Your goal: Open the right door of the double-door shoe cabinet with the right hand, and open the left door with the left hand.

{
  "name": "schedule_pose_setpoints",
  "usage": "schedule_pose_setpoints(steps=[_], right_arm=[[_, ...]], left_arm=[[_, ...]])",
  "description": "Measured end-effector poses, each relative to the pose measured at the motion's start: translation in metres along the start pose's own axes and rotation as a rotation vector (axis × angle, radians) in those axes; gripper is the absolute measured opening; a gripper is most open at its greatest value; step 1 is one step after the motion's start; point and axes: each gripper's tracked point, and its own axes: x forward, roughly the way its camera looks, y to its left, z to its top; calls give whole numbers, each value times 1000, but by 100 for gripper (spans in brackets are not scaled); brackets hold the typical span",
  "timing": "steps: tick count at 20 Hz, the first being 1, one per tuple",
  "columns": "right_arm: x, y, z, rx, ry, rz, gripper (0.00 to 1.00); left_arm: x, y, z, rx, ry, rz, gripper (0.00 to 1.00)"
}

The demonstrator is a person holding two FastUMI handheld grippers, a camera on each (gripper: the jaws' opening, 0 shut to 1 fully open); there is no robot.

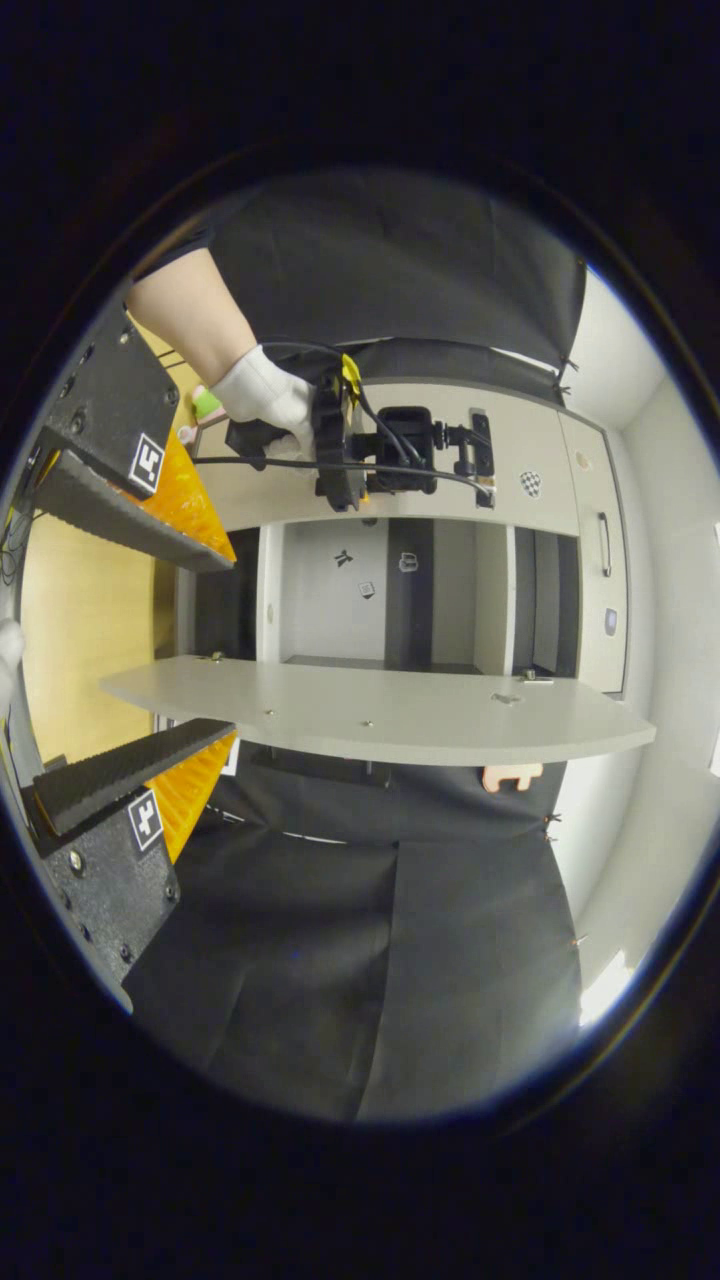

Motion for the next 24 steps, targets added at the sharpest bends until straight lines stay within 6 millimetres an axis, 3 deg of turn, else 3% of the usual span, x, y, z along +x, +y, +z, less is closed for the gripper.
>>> schedule_pose_setpoints(steps=[4,12,24], right_arm=[[-8,0,0,0,-7,9,92],[-20,5,-8,13,-13,44,93],[-35,38,-16,5,-5,149,93]], left_arm=[[-7,0,0,4,9,-4,6],[-39,3,4,2,3,-52,6],[-86,22,5,-3,4,-84,6]])
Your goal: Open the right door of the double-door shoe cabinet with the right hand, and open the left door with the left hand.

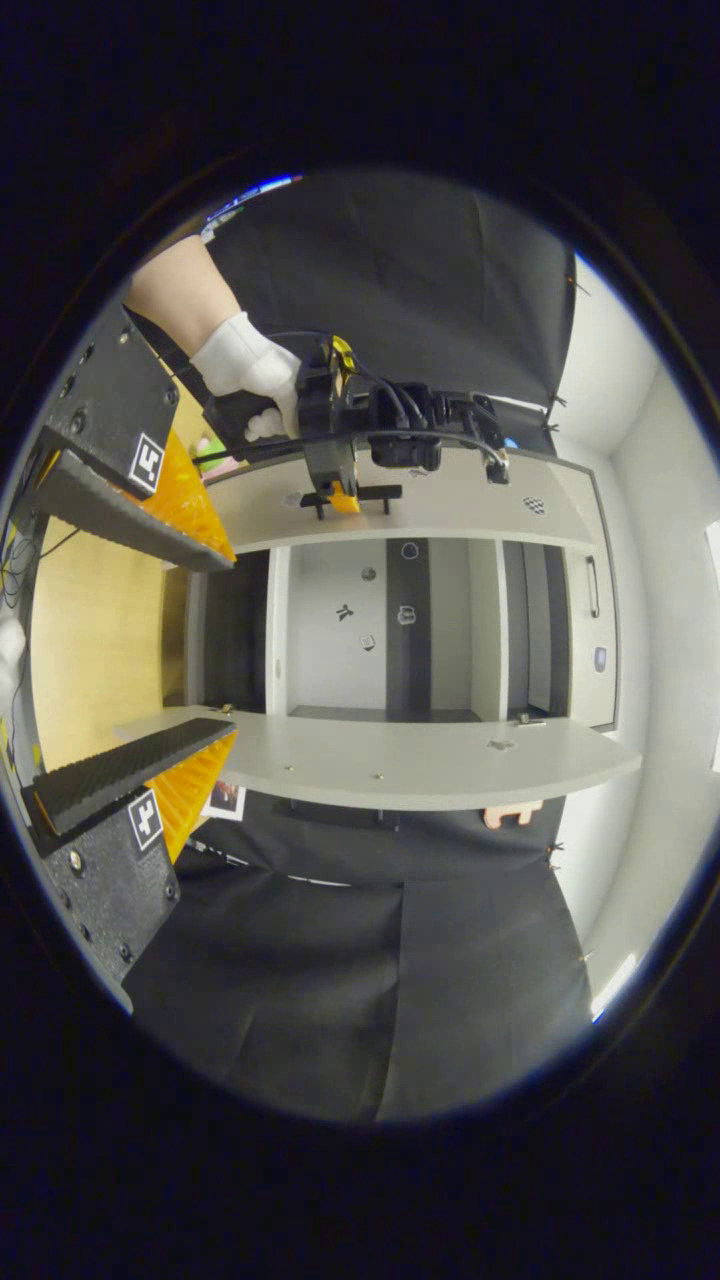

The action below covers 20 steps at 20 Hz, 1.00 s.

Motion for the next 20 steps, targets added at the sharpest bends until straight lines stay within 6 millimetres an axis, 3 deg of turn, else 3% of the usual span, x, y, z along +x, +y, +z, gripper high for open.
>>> schedule_pose_setpoints(steps=[12,20], right_arm=[[12,35,-8,-10,28,113,92],[18,50,-9,-13,38,165,93]], left_arm=[[-52,50,-2,-25,2,41,5],[-70,80,-3,15,-2,83,5]])
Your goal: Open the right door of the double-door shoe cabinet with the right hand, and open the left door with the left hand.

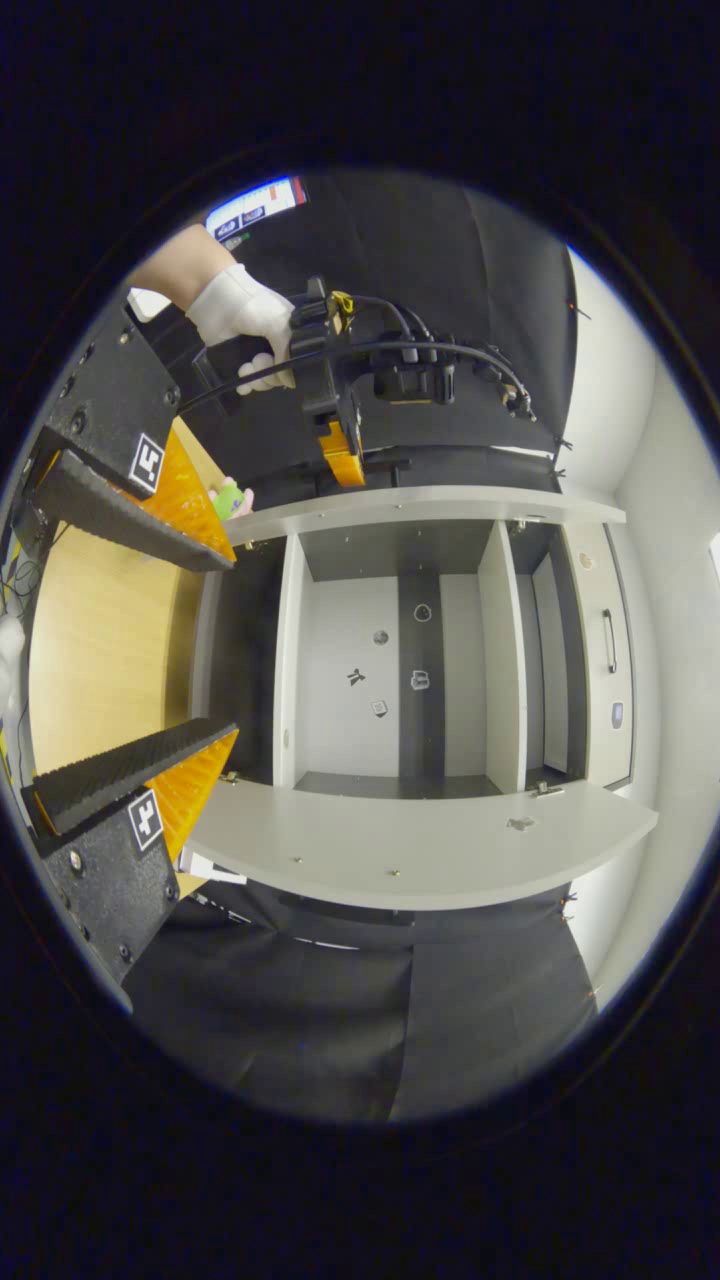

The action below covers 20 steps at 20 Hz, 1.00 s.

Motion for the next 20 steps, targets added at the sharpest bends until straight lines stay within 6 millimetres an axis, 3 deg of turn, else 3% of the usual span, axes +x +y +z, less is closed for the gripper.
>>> schedule_pose_setpoints(steps=[2,9,16,17,18,20], right_arm=[[2,3,-3,-2,4,7,93],[16,24,-3,2,14,41,93],[20,41,-4,1,19,64,93],[21,43,-4,-5,20,67,93],[21,45,-3,-8,18,70,93],[22,48,-2,-15,15,74,92]], left_arm=[[-1,10,-1,3,-2,12,0],[-8,37,-3,23,-2,8,0],[-8,92,-5,6,-12,42,0],[-7,93,-6,-6,-2,24,8],[-7,97,-7,6,-3,12,0],[-5,101,-6,8,-2,-20,0]])
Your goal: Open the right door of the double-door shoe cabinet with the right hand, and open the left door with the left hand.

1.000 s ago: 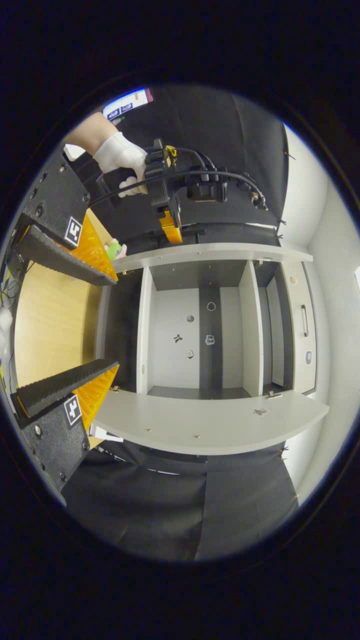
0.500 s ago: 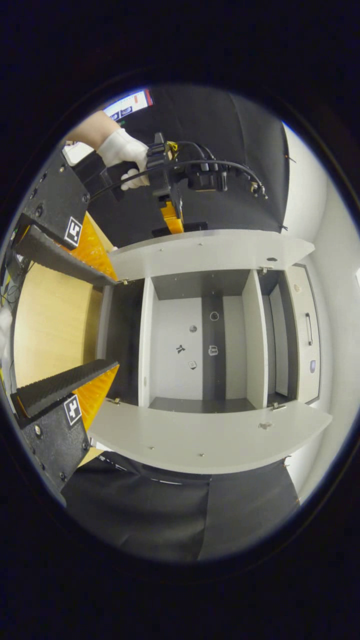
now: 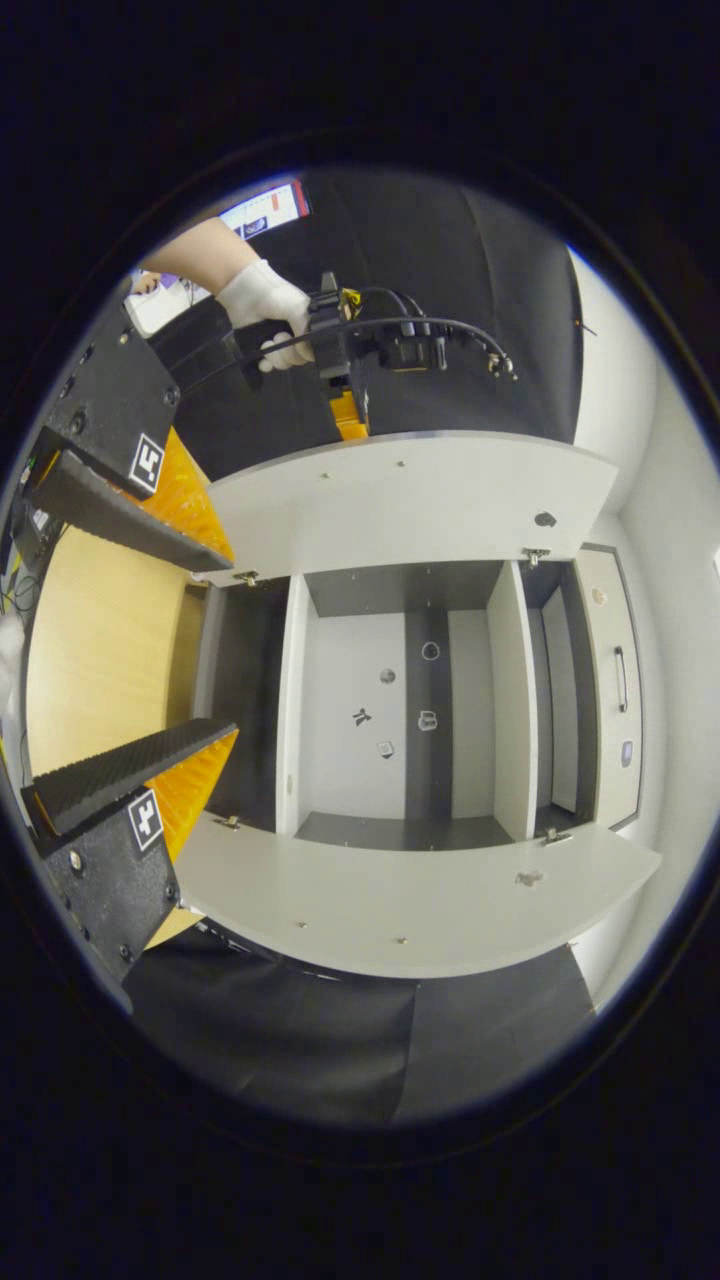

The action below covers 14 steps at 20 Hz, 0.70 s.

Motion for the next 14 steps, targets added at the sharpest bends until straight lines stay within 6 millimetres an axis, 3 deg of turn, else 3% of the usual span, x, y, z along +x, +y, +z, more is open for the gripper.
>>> schedule_pose_setpoints(steps=[11,14], right_arm=[[4,-1,-3,0,8,-4,93],[5,-2,-4,-9,9,-7,93]], left_arm=[[0,2,0,15,2,2,0],[-3,8,-1,4,0,26,7]])
